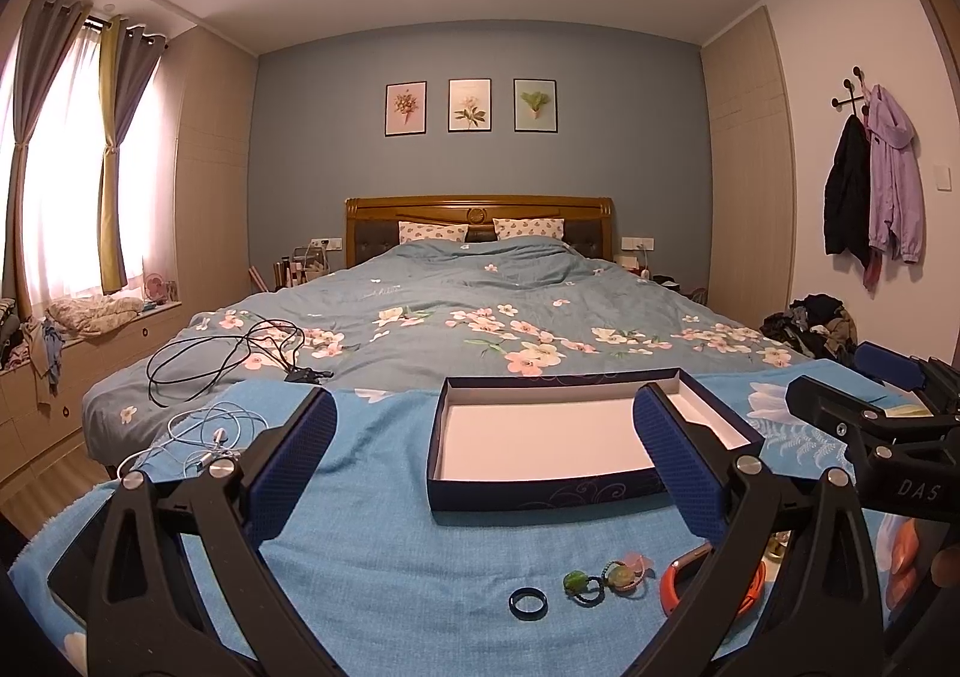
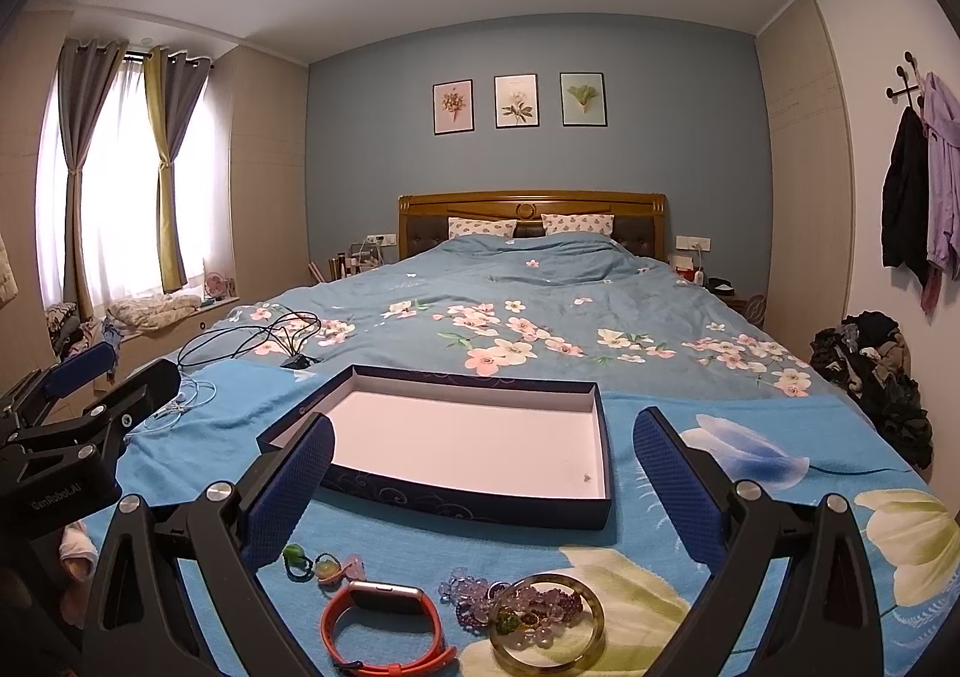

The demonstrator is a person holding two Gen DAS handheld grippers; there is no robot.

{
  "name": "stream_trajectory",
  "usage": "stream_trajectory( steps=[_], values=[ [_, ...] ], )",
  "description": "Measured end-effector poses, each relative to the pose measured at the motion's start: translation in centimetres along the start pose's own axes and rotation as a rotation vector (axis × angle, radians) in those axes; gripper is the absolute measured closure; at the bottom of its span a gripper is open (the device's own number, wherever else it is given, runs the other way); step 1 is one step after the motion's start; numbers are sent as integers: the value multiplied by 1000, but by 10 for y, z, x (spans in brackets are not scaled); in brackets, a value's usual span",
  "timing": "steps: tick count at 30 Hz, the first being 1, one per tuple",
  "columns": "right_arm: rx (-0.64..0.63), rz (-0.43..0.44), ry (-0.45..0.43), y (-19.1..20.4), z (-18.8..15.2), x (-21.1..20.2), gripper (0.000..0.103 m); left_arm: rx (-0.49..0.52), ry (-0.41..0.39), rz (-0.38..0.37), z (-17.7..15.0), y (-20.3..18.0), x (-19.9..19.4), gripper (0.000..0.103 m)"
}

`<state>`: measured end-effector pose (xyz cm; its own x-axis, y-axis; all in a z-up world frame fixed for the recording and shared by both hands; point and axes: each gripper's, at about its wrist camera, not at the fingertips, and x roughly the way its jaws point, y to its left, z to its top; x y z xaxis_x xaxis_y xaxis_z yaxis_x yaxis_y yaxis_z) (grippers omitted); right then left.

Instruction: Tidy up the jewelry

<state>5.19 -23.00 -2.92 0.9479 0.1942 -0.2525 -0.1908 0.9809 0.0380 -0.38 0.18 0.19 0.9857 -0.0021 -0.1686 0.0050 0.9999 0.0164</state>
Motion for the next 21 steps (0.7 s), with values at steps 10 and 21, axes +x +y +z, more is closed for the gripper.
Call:
stream_trajectory(
  steps=[10,21],
  values=[
    [3,1,1,-2,0,0,7,-1,3,-1,-1,1,0,6],
    [6,5,2,-2,-1,-1,7,-4,4,0,-1,2,-2,6]
  ],
)
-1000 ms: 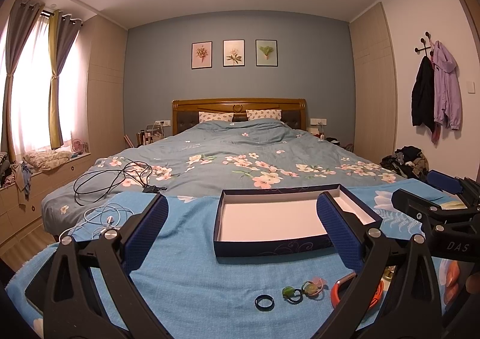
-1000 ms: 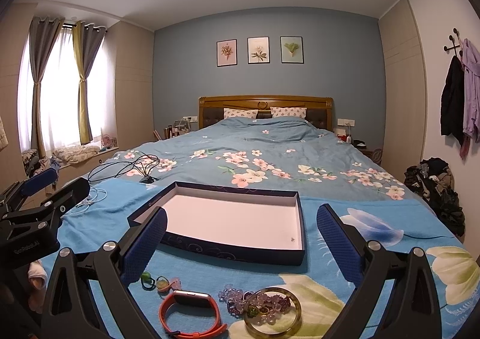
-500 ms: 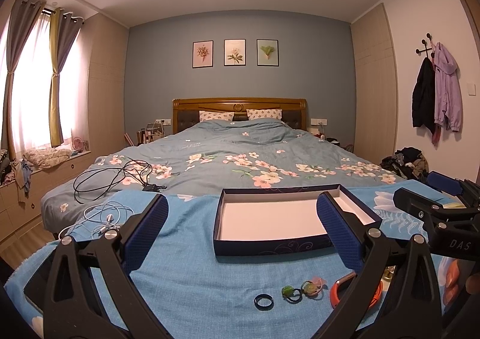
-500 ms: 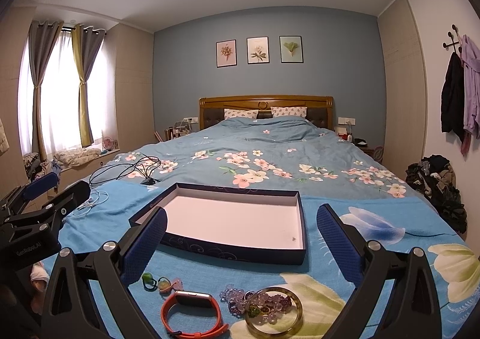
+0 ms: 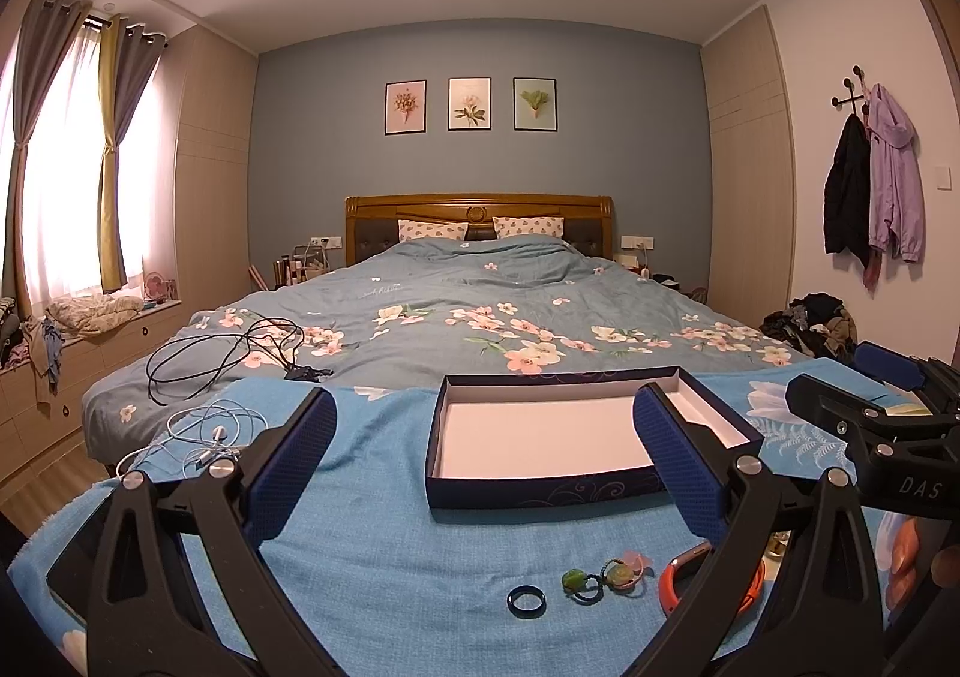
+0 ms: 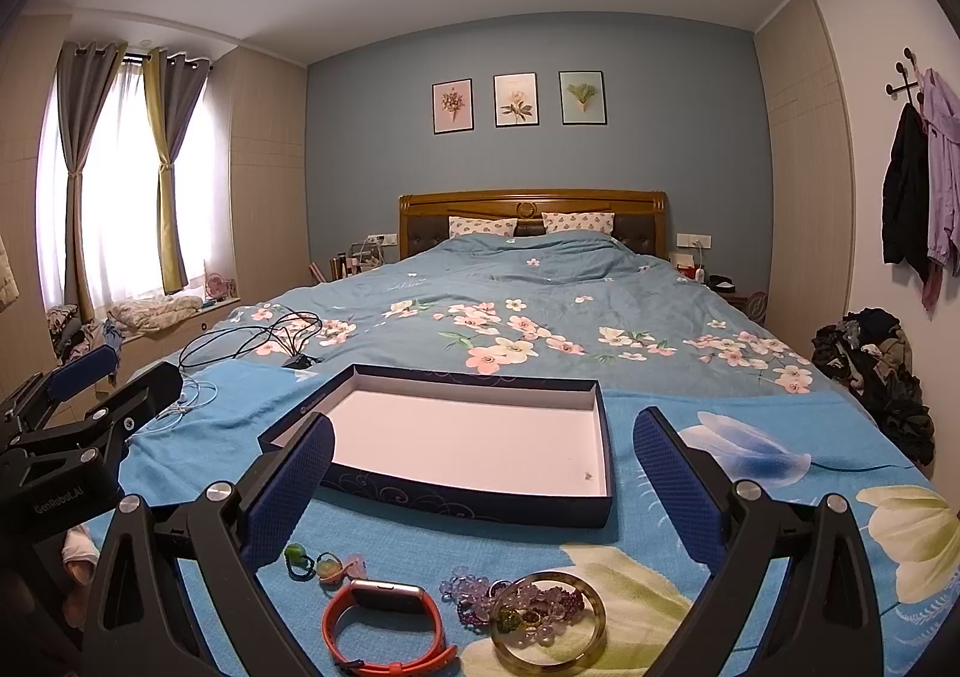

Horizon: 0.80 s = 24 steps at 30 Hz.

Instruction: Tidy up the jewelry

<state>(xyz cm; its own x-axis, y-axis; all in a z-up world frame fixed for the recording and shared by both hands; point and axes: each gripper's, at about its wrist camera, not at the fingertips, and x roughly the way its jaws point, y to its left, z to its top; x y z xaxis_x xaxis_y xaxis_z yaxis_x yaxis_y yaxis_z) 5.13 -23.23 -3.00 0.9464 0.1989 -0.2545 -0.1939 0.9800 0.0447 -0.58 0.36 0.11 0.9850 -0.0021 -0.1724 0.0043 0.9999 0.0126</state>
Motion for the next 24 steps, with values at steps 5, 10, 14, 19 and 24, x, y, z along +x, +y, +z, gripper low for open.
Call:
stream_trajectory(
  steps=[5,10,14,19,24],
  values=[
    [1,-2,0,1,0,0,7,0,2,2,-1,0,1,6],
    [-1,-2,2,1,0,0,7,0,2,1,-1,0,1,6],
    [1,-2,2,1,1,0,7,0,2,1,-1,0,1,6],
    [1,-3,2,2,0,-1,7,0,2,1,-1,0,1,6],
    [1,0,3,2,0,-2,7,-1,2,1,-1,0,1,6]
  ],
)
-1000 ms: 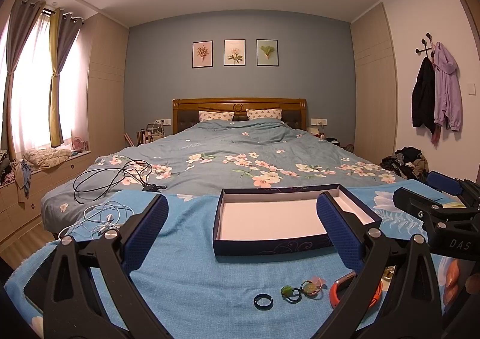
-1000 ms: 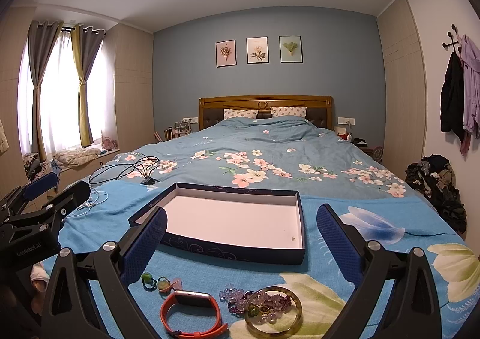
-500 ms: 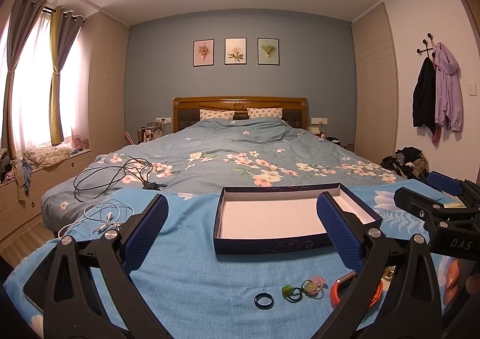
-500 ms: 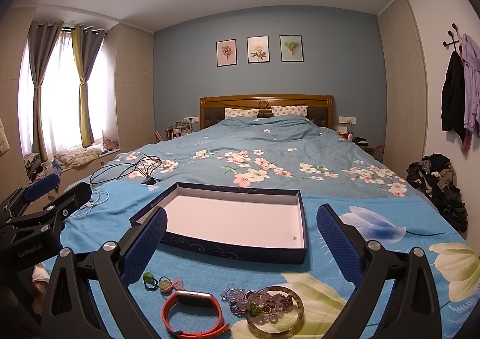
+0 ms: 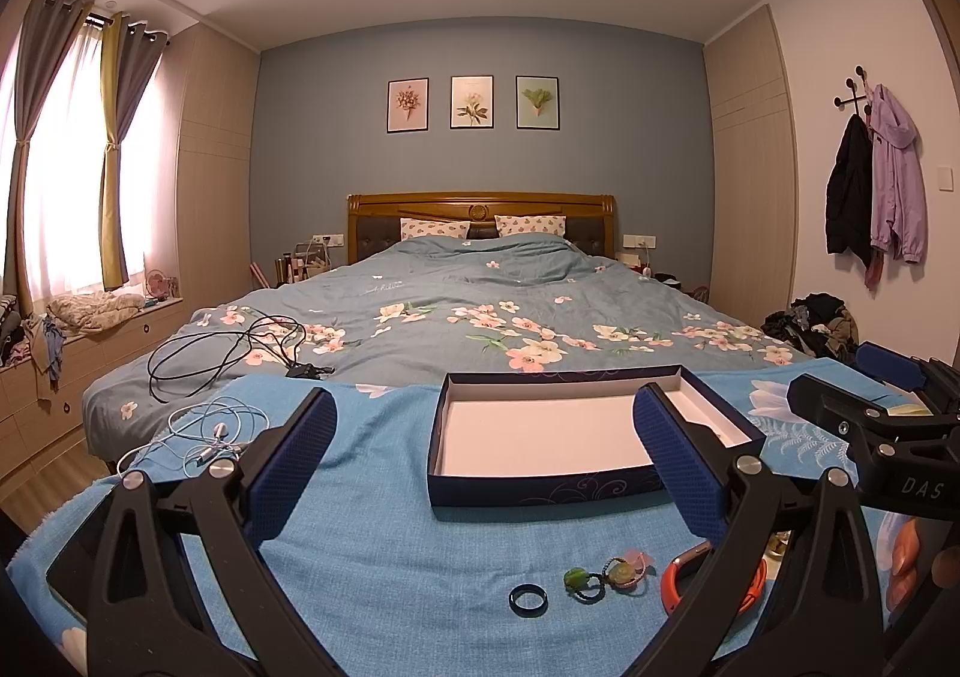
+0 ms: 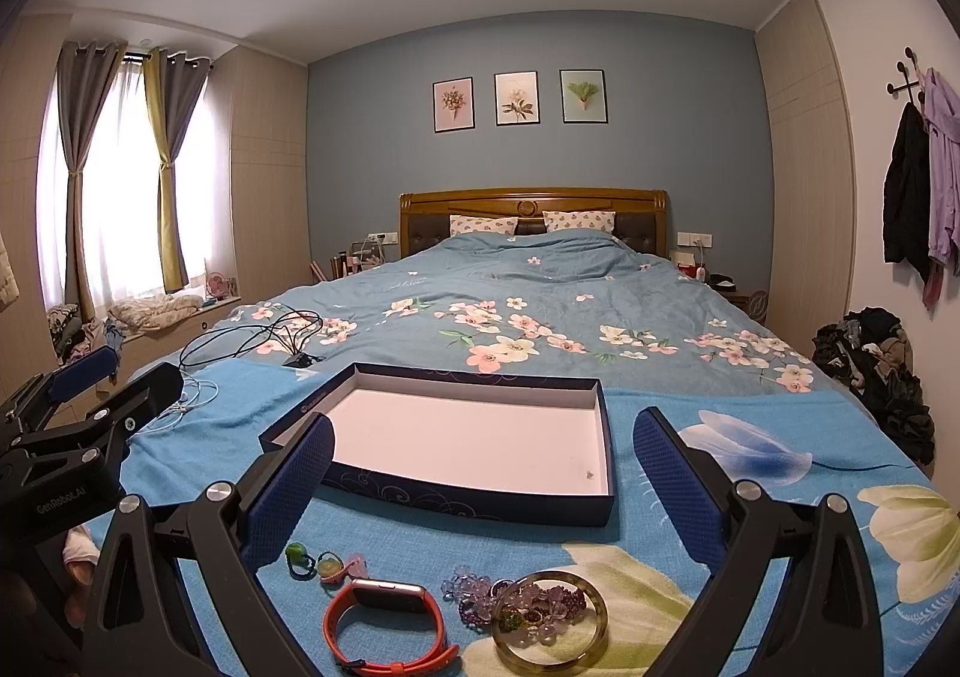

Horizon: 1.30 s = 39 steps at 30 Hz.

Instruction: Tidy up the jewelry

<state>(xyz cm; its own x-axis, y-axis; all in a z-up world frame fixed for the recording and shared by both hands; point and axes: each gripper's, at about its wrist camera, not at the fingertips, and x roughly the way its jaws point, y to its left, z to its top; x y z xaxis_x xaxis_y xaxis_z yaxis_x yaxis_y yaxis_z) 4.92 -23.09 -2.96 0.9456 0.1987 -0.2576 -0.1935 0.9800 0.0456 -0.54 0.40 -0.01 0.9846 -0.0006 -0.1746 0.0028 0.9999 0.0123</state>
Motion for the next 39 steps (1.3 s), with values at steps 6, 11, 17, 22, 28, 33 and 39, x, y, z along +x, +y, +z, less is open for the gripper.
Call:
stream_trajectory(
  steps=[6,11,17,22,28,33,39],
  values=[
    [3,0,4,1,-1,2,7,0,0,-1,0,0,0,6],
    [2,2,3,0,0,3,7,0,0,0,0,0,0,6],
    [2,1,4,0,0,3,7,-1,0,-1,0,0,0,6],
    [1,1,6,1,0,3,7,2,6,-1,-3,-1,0,6],
    [-2,-2,18,-1,-2,4,7,5,28,-15,-6,-3,3,6],
    [-12,-17,61,-9,-5,8,7,12,80,-55,-9,-8,12,6],
    [-18,-22,206,-27,-17,19,7,58,188,-152,-19,-21,26,6]
  ],
)
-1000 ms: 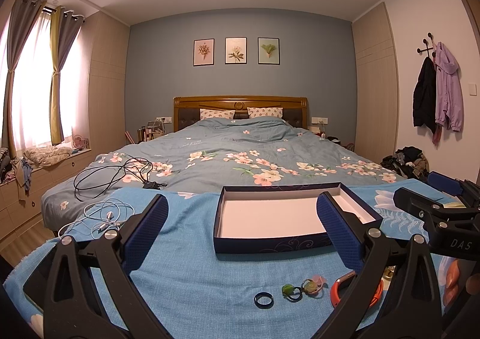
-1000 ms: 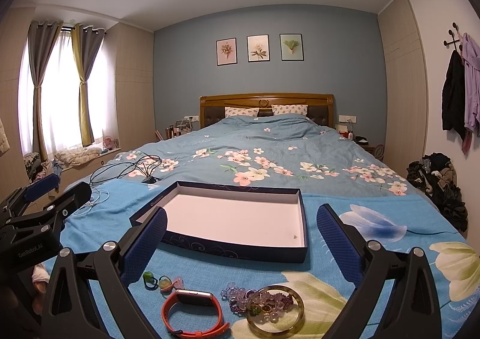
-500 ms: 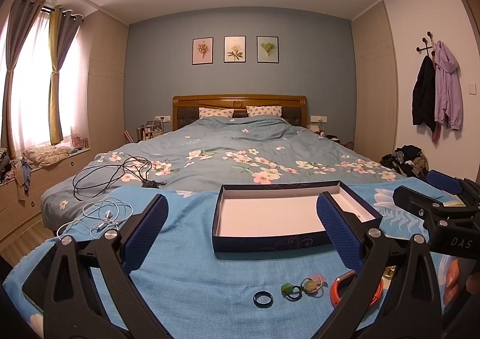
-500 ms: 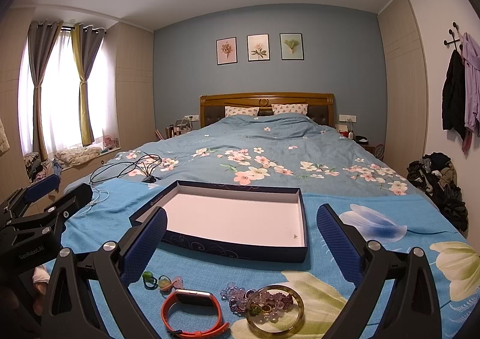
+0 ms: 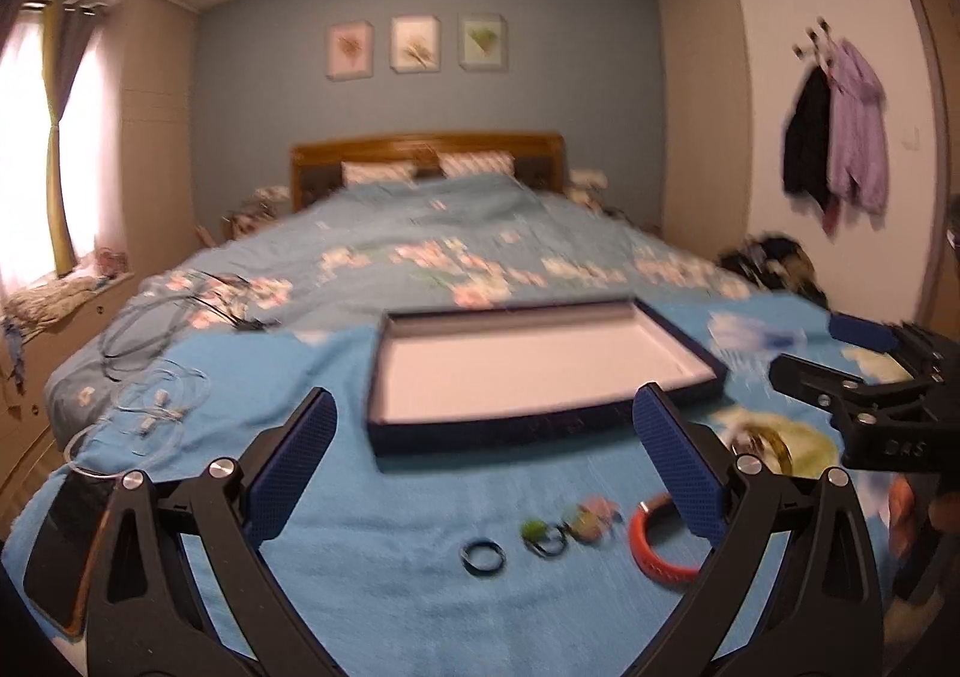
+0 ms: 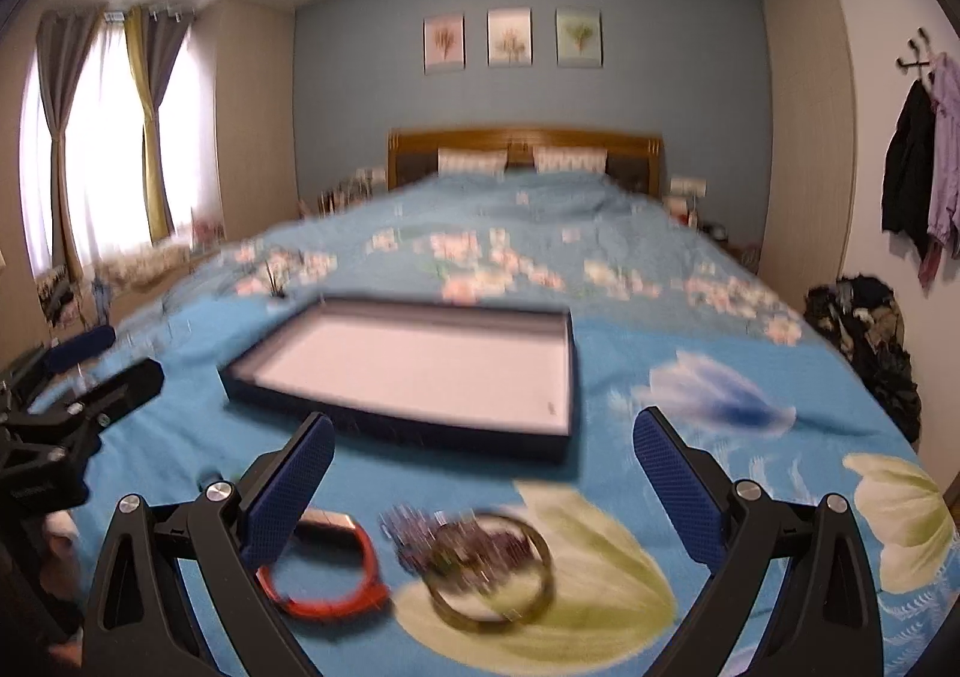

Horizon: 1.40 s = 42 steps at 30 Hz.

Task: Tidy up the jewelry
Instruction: 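Grasp the orange watch band with the left tool while the right tool grasps the tortoiseshell bangle, then carry the watch band into the box lid with the left tool while the right tool carries the bangle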

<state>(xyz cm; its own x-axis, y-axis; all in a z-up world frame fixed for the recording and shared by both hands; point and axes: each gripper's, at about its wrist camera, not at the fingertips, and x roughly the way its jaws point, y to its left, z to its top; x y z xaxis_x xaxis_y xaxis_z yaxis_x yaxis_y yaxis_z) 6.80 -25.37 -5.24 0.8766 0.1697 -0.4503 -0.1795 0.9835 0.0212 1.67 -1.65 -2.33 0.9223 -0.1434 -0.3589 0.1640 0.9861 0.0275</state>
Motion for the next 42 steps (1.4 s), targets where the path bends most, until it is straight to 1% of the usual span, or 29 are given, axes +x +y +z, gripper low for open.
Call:
stream_trajectory(
  steps=[2,4,6,7,8,9,10,12,13,14,15,17,20,22,24,28,31,32,33,35,42],
  values=[
    [-1,-2,67,-8,-7,7,7,18,61,-61,-3,-5,9,6],
    [11,7,122,-17,-13,12,11,38,112,-114,-7,-12,17,6],
    [38,29,182,-26,-20,19,25,65,160,-153,-11,-21,26,6],
    [46,42,205,-29,-22,21,28,75,174,-169,-14,-25,30,9],
    [53,49,227,-32,-25,23,35,84,189,-189,-17,-30,33,9],
    [58,59,252,-35,-28,26,41,92,209,-215,-19,-34,36,13],
    [63,72,268,-37,-30,29,44,96,219,-235,-22,-39,38,17],
    [78,104,300,-39,-33,34,53,98,246,-271,-26,-43,44,22],
    [81,112,314,-40,-35,37,56,97,257,-280,-29,-45,46,25],
    [82,122,328,-40,-36,40,63,94,269,-290,-31,-47,47,28],
    [86,133,340,-40,-36,42,69,91,284,-304,-32,-49,49,33],
    [101,148,356,-41,-38,45,71,85,313,-321,-37,-54,56,37],
    [116,168,358,-43,-37,46,75,87,352,-319,-41,-62,63,42],
    [125,180,363,-44,-38,48,79,78,377,-330,-41,-62,65,49],
    [133,190,366,-45,-37,48,79,72,399,-336,-43,-65,71,53],
    [143,195,374,-47,-36,51,81,56,450,-343,-44,-64,76,61],
    [150,200,381,-49,-36,52,86,45,484,-354,-45,-61,79,67],
    [155,201,384,-50,-36,52,91,42,490,-358,-46,-60,80,69],
    [159,197,390,-52,-37,53,97,38,496,-365,-45,-61,82,73],
    [175,203,404,-53,-38,55,98,31,508,-370,-45,-59,83,78],
    [187,204,397,-57,-37,54,98,4,525,-366,-42,-56,89,94]
  ],
)
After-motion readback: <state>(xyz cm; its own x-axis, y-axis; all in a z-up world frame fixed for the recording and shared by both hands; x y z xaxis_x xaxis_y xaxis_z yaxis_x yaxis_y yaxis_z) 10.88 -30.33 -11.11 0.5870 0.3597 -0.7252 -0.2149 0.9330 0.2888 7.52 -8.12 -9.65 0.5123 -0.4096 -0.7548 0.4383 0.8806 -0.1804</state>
